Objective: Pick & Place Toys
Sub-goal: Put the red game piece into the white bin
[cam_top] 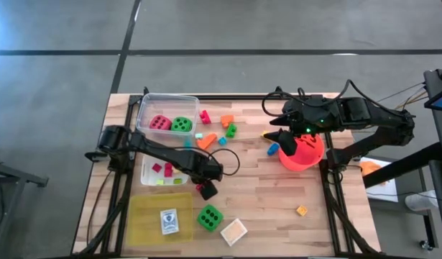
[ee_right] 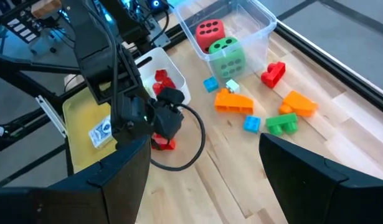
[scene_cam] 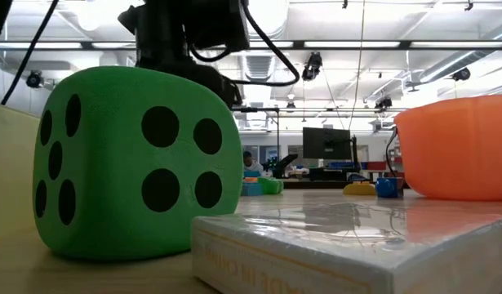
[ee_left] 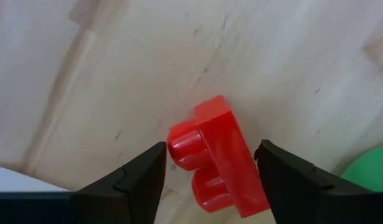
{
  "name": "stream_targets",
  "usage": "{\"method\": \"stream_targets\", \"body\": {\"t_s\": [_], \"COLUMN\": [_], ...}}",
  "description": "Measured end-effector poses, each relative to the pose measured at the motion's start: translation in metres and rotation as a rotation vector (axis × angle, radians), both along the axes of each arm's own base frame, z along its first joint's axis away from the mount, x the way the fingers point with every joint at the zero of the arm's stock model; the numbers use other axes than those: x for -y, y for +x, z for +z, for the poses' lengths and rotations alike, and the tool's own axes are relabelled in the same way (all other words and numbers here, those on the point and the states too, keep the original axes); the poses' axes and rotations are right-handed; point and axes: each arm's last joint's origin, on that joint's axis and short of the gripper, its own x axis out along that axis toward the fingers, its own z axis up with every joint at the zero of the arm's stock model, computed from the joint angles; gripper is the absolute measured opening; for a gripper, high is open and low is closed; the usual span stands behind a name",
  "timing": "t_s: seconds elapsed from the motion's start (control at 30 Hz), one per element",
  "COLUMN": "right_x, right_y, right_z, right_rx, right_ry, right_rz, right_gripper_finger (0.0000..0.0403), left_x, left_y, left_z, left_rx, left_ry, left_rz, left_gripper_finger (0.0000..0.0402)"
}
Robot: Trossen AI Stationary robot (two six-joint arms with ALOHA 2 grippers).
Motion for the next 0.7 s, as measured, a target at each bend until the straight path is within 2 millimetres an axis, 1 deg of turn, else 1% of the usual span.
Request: {"method": "stream_targets", "body": {"t_s": [0.17,0.53,0.7], "right_x": [0.0000,0.0000,0.0000], "right_y": [0.0000,0.0001,0.0003], "right_z": [0.0000,0.0000,-0.0001], "right_rx": [0.000,0.001,0.001], "right_ry": [0.000,0.001,0.003], "right_rz": [0.000,0.000,-0.002], "right_gripper_finger": [0.0292,0.0292,0.0292], "left_x": [0.0018,0.0033,0.0036], "left_y": [0.0011,0.0010,0.0016], "left_z": [-0.0065,-0.0061,-0.0058], "left_rx": [-0.027,-0.023,-0.018], "left_ry": [-0.017,-0.033,-0.039], "left_rz": [-0.017,-0.048,-0.045], "left_gripper_finger": [0.0203,0.0149,0.0142]}}
